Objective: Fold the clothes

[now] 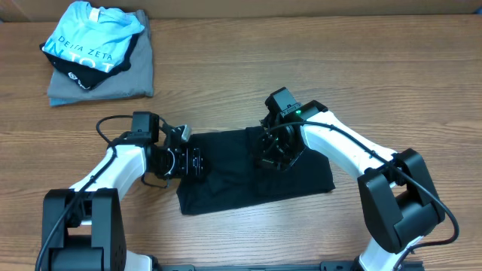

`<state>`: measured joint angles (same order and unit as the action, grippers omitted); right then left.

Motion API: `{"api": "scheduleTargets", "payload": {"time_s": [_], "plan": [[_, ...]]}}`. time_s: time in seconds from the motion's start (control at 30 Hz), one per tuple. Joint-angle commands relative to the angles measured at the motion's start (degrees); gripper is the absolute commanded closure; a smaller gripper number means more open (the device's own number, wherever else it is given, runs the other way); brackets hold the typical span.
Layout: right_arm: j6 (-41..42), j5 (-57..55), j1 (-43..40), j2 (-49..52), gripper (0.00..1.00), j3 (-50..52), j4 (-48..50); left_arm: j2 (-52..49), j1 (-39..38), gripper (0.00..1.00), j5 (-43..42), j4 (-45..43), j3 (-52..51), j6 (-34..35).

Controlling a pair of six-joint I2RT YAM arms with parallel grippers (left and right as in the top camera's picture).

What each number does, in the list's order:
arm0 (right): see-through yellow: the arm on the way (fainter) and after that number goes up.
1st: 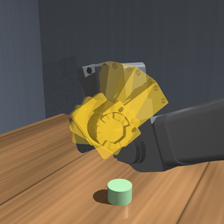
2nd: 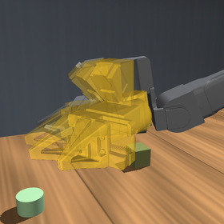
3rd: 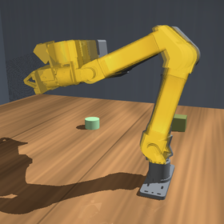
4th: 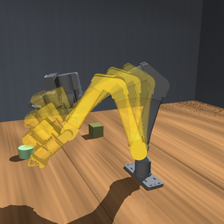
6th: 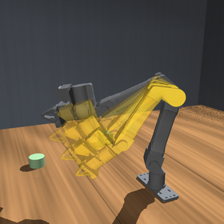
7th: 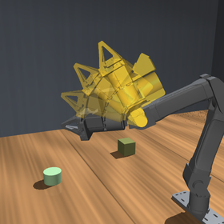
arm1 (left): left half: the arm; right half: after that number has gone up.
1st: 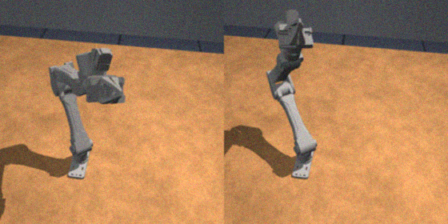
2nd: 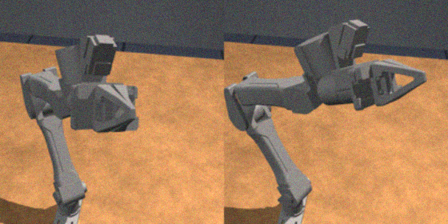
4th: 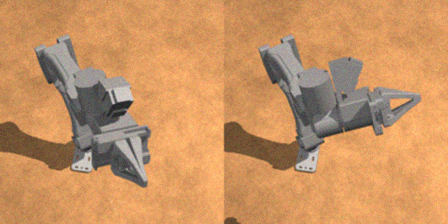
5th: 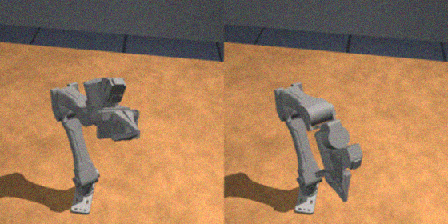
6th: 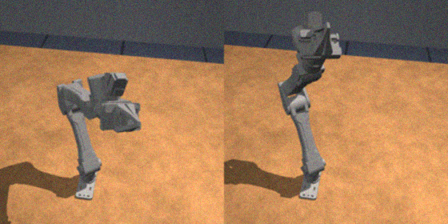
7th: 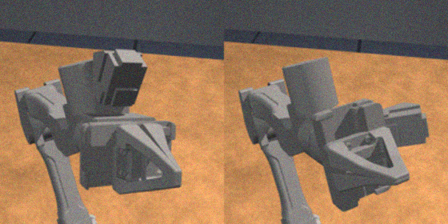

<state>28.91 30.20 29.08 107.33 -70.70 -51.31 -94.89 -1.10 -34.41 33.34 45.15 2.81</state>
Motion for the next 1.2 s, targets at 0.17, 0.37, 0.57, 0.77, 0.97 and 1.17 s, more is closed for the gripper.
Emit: {"api": "scheduleTargets", "payload": {"time_s": [0.17,0.37,0.57,0.77,0.97,1.17], "plan": [[0.31,0.57,0.15,-0.31,0.96,0.35,0.33,-3.48,-0.83,0.25,6.36,2.21,-2.93,-1.60],[0.31,0.57,0.15,-0.31,0.96,0.35,0.50,-3.48,-4.02,0.51,6.38,2.60,-2.95,-3.93],[0.31,0.59,0.15,-0.31,0.96,0.35,0.44,-3.48,-5.90,0.84,7.98,2.91,-2.93,-3.10],[-0.59,0.96,-0.31,-0.55,0.96,-0.02,-0.66,-3.45,-1.79,0.96,10.05,9.29,0.70,0.81],[-1.95,0.96,-1.73,-4.11,0.96,-2.21,-2.56,-3.43,4.61,0.96,14.14,24.33,13.60,-0.66],[-2.32,0.76,-3.41,-10.05,0.96,-3.43,-2.97,-3.43,5.95,0.96,19.96,40.22,34.18,-2.19]]}}
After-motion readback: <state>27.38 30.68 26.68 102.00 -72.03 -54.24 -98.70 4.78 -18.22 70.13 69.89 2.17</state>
